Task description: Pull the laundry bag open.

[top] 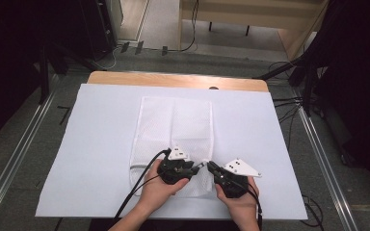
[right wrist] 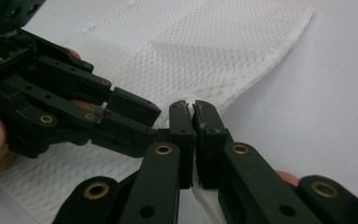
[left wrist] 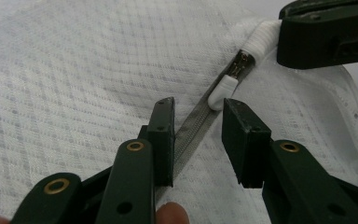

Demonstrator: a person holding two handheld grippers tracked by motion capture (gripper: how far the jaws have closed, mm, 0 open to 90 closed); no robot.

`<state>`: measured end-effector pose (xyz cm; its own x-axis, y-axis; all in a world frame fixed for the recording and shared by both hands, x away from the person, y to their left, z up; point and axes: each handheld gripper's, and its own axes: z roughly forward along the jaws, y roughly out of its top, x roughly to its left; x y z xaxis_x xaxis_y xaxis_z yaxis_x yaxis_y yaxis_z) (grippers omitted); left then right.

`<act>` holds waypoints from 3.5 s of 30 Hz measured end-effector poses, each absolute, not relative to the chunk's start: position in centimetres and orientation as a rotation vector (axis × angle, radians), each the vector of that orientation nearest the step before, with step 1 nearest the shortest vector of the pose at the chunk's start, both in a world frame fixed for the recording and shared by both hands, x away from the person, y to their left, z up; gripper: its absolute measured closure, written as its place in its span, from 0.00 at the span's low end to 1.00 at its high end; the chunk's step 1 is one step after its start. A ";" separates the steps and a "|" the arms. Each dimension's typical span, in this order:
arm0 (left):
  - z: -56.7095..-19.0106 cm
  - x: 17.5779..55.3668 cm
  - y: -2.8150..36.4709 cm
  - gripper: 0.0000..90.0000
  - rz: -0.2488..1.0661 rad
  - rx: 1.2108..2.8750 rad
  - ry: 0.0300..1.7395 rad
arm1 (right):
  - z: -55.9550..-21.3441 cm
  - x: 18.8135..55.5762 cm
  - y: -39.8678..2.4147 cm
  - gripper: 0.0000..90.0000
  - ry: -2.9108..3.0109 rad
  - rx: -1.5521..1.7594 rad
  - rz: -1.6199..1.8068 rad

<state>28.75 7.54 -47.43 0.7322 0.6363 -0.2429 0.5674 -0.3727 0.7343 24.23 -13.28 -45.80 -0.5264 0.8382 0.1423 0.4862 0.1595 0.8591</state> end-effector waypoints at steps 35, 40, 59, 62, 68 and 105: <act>-46.4 28.1 7.6 0.80 0.155 2.116 0.751 | -45.1 23.7 -12.4 0.98 2.077 1.180 1.371; -46.1 27.7 7.6 0.91 0.185 2.120 0.725 | -45.0 23.8 -12.5 0.98 2.065 1.182 1.363; -46.1 27.9 7.7 0.92 0.117 2.093 0.766 | -44.9 23.5 -12.5 0.99 2.086 1.164 1.372; -46.0 27.8 7.6 0.92 0.138 2.122 0.761 | -44.9 23.5 -12.5 0.99 2.106 1.160 1.380; -45.8 27.6 7.4 0.93 0.183 2.164 0.742 | -44.9 23.6 -12.5 0.99 2.088 1.199 1.315; -46.4 26.7 16.9 0.99 0.140 2.114 0.940 | -45.4 24.2 -13.6 1.00 2.024 1.266 1.197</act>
